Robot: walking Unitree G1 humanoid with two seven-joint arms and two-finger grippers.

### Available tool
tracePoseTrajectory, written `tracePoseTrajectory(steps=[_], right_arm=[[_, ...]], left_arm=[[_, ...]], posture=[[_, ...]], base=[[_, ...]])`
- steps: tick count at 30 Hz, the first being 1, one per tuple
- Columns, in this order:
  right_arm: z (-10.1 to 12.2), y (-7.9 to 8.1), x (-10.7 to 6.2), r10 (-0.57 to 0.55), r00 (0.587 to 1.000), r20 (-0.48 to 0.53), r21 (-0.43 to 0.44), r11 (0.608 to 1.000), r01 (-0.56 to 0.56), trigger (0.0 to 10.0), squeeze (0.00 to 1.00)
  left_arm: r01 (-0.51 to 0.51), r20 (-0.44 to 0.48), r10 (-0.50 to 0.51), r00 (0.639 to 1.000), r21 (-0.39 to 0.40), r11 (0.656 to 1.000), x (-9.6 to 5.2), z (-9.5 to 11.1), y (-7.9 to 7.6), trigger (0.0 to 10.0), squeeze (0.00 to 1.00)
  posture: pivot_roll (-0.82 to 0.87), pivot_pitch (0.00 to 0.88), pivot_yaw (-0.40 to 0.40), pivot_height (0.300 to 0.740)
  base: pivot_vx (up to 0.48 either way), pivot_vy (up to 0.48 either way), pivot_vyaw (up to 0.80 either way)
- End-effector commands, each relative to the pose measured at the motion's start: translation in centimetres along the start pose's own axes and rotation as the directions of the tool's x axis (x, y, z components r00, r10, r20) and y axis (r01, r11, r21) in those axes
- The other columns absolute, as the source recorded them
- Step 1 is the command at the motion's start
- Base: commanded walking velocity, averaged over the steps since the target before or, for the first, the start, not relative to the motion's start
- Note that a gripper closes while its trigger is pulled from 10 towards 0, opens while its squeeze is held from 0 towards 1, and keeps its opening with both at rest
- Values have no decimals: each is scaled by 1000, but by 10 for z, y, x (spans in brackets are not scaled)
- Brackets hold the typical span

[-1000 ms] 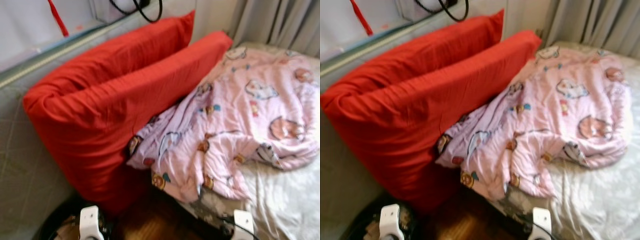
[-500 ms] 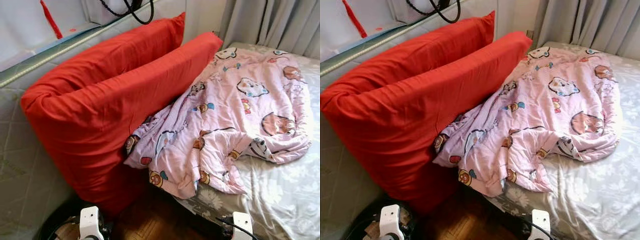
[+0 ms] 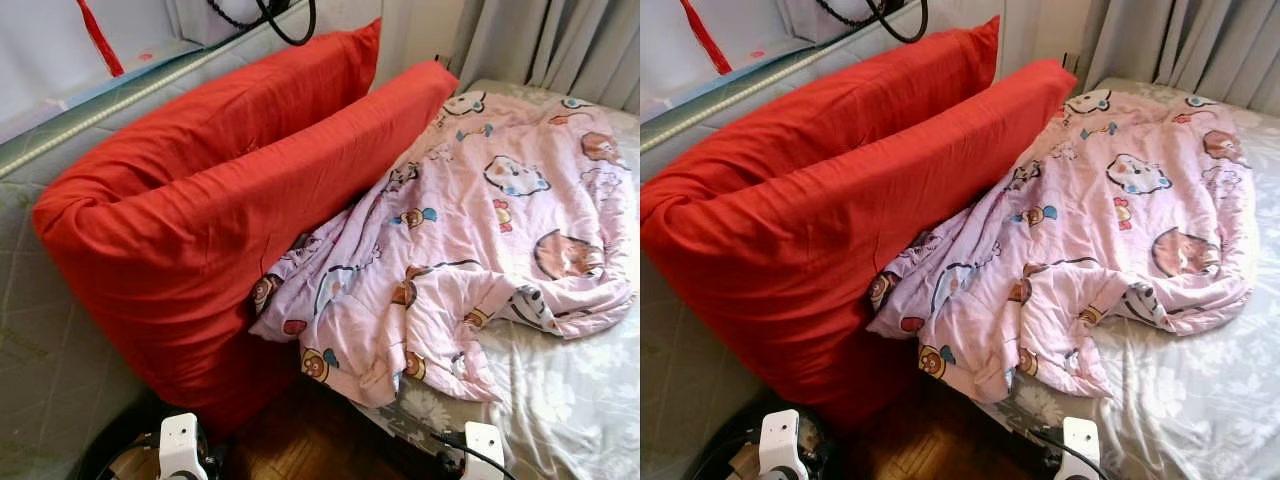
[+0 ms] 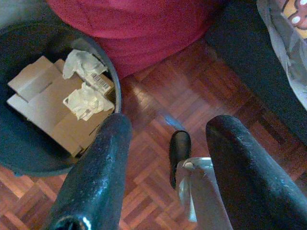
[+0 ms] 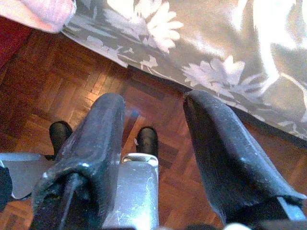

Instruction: Clean up the room

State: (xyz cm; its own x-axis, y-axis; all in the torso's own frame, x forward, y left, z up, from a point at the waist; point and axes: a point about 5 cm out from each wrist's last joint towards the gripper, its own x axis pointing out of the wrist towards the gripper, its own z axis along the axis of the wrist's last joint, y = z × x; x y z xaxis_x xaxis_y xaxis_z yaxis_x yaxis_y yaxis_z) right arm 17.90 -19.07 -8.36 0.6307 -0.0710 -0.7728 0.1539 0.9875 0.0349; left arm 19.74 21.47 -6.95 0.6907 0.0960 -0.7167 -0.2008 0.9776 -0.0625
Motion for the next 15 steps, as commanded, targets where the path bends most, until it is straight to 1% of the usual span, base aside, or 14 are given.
tracePoseTrajectory(steps=[1,9,15], right_arm=[[-7,-1,-2,-3,1000,-24,4,1000,4,10000,0],[-8,-1,-2,-9,1000,-27,12,1000,10,10000,0],[-6,-3,-2,-25,1000,-13,32,999,25,10000,0]], left_arm=[[-4,-25,4,1000,17,1000,-2,-7,3,10000,0],[-2,-29,2,1000,18,1000,-3,-9,2,10000,0],[4,-6,-4,1000,13,1000,-2,-5,0,10000,0]], posture=[[52,128,46,740],[55,131,45,740],[53,133,44,740]], base=[[262,0,0],[264,0,0],[0,0,0]])
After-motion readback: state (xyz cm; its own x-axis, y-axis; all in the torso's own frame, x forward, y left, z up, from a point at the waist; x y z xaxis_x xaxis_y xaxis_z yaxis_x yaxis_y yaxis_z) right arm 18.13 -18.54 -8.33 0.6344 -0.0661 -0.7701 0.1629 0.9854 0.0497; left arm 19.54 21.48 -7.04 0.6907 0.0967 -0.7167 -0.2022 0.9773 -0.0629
